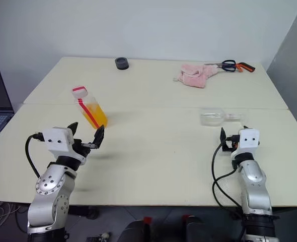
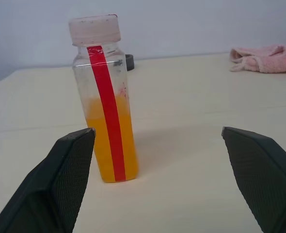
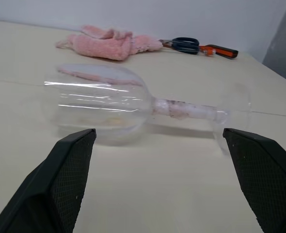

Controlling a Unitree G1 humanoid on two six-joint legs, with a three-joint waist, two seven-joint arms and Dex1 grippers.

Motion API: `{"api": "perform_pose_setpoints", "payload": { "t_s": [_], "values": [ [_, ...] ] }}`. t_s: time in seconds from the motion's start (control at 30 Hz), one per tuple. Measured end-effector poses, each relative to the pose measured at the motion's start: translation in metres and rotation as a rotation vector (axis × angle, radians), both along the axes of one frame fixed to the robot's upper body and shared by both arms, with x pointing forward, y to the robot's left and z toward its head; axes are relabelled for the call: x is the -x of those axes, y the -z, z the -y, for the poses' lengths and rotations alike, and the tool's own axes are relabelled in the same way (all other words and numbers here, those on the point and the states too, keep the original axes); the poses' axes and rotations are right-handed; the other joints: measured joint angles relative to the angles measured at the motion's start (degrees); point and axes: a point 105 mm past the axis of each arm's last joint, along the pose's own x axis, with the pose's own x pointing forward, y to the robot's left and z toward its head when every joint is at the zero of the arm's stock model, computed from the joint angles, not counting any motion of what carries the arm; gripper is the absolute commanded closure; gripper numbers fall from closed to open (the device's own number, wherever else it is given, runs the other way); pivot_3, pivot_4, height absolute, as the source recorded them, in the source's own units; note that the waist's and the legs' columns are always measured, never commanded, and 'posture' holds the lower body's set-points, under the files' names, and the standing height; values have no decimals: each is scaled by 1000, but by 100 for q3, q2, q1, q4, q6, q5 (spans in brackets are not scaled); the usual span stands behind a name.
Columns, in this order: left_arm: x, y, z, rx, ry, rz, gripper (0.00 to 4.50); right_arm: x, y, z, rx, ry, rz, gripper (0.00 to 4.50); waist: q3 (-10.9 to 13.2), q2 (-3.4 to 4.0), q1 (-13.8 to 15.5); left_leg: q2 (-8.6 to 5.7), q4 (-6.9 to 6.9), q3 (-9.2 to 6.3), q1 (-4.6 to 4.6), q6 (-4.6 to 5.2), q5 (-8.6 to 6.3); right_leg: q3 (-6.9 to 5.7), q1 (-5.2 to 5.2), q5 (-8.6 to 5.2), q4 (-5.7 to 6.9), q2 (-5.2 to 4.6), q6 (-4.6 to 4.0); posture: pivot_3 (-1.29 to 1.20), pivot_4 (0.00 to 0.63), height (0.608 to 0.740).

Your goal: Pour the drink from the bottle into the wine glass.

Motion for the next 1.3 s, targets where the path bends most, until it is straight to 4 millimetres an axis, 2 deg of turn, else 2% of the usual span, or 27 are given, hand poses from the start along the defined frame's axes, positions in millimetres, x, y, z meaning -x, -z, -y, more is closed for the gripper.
{"api": "perform_pose_setpoints", "payload": {
  "t_s": [0.17,0.3,0.47,0.7,0.93,1.3],
  "values": [
    [-2,-2,-10,27,-32,12,33,3,-6,-22,9,-134,14,0,0,0,-1,0,0,-1,1,0,0,-1,0,0,0,0,0,0,150,740],
    [-2,-3,-16,49,-48,14,33,7,-13,-45,-12,-308,-10,0,1,-2,-1,0,0,-3,0,0,0,-3,1,0,0,0,0,0,150,740],
    [-11,-7,-17,50,-45,-20,33,15,-23,-81,-65,-558,-92,0,3,-6,-1,0,1,-8,0,0,0,-7,1,0,1,1,1,0,150,740],
    [-29,-11,-25,52,-85,-92,33,22,-30,-107,-83,-744,-162,0,13,-21,-1,-1,1,-20,-2,0,0,-11,0,0,-1,3,1,0,150,740],
    [-47,-16,-25,79,-59,-100,33,18,-47,-119,-62,-801,-123,0,17,-28,-1,-1,1,-21,-3,0,0,-16,-1,0,-1,3,1,0,150,740],
    [-74,-25,-27,114,-46,-88,33,17,-53,-125,-52,-822,-110,0,37,-58,1,-2,1,-25,-5,0,0,-19,-4,1,0,1,0,0,150,740]
  ]
}}
